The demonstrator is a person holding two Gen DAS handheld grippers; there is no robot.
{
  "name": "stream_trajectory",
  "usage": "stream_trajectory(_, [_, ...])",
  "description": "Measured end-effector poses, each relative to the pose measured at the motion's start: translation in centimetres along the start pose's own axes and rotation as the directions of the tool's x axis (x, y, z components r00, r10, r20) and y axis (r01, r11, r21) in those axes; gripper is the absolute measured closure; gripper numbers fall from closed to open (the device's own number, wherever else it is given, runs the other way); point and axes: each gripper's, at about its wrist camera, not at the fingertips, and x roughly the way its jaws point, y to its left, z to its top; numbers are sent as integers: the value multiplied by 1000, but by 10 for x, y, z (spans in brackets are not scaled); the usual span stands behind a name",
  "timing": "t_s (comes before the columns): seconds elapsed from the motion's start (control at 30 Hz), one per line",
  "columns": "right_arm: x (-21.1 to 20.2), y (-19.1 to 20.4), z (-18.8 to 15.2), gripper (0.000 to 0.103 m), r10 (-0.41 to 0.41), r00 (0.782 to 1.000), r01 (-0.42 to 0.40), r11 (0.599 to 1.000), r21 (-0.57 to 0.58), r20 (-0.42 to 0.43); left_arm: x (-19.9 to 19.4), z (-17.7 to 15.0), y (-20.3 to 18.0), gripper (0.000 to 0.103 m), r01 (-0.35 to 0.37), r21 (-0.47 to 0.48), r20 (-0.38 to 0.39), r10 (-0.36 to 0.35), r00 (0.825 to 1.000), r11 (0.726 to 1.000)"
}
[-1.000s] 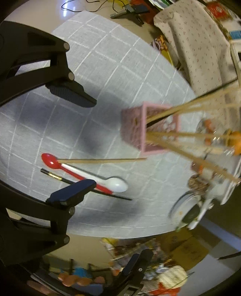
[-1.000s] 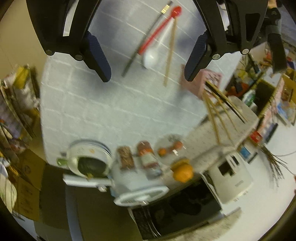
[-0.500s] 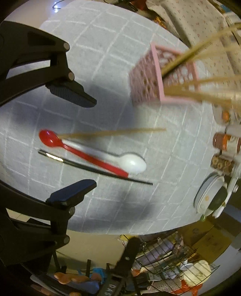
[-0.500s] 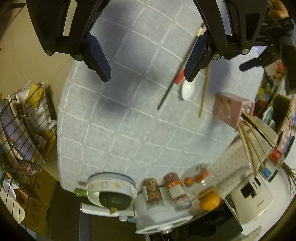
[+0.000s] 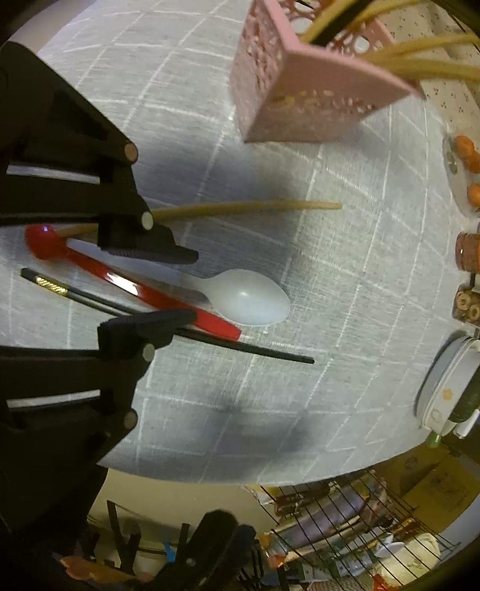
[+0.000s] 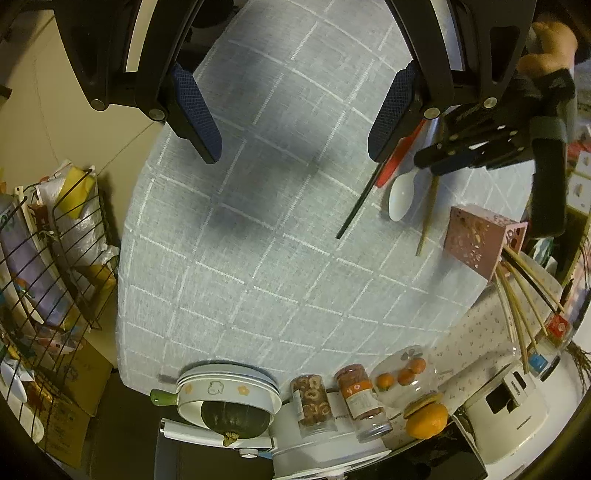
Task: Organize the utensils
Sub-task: 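Grasp the white plastic spoon with the left tool and lift it, then grasp the red spoon with the right tool while the left tool holds the white spoon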
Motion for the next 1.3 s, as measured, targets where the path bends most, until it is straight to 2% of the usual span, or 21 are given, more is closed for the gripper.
stream_trajectory(0.2, [5,-4,-2,20,1,1000,-1,1000,7,-17,7,3,-1,93,-32,0,2,32,999,999])
stream_trajectory(0.43, [11,1,-3,20,8,999,-8,1000,6,-38,-34,-3,2,93,-6,30,103,3,995,1000])
stream_trajectory(0.6, [18,16,-4,20,23,998,-23,1000,-5,-62,-75,-20,18,93,16,29,182,-21,983,999])
stream_trajectory(0.87, [36,56,-5,21,106,988,-106,994,3,-110,-109,-37,48,93,25,9,251,-27,968,1000])
stream_trajectory(0.93, [41,67,-5,28,122,985,-122,992,7,-120,-114,-41,56,93,25,8,259,-26,965,1000])
stream_trajectory(1.07, [57,91,-7,58,152,974,-153,988,3,-166,-121,-46,67,93,20,4,268,-20,963,1000])
stream_trajectory(1.17, [68,101,-8,66,183,965,-183,983,15,-189,-123,-48,72,93,21,-1,270,-19,963,1000])
stream_trajectory(1.3, [84,109,-9,67,199,955,-196,980,39,-220,-128,-51,82,93,20,-12,274,-16,962,1000])
